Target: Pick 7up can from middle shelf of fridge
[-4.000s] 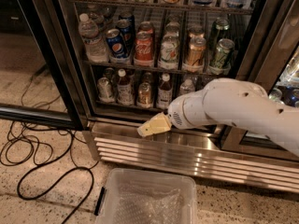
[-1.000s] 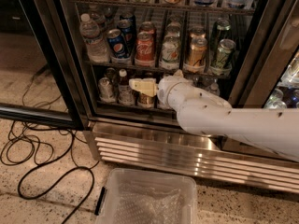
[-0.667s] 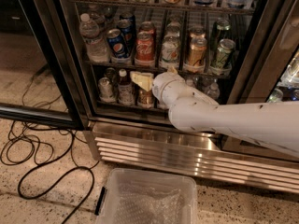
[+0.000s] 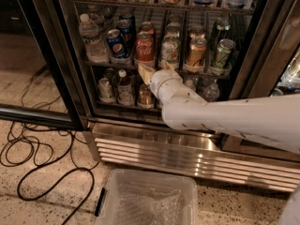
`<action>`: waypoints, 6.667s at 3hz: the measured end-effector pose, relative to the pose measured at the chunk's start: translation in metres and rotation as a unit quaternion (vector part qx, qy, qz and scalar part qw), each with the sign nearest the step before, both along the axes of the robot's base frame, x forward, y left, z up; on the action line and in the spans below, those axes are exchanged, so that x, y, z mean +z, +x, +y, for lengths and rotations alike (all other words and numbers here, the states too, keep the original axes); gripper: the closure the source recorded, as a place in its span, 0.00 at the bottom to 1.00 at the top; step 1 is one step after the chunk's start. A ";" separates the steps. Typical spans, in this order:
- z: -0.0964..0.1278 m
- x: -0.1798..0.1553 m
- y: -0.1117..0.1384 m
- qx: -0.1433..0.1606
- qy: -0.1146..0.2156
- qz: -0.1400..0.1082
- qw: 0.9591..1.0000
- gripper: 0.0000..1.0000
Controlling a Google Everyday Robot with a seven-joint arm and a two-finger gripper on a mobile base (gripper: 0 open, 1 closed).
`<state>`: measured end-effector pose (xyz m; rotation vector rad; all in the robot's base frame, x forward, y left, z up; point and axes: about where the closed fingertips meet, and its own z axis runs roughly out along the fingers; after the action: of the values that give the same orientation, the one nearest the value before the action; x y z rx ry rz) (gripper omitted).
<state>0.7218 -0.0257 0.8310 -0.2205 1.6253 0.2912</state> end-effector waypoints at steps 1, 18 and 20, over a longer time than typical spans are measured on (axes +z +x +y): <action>-0.003 0.002 0.004 -0.012 0.001 -0.012 1.000 0.38; -0.048 0.013 0.036 -0.108 -0.051 -0.041 0.992 0.25; -0.051 0.006 0.057 -0.111 -0.056 -0.036 0.992 0.26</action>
Offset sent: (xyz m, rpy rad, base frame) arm 0.0200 -0.0170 0.0027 -0.0126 -0.0601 -0.0870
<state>0.7787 -0.0769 0.8373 -0.1322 1.5801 0.0221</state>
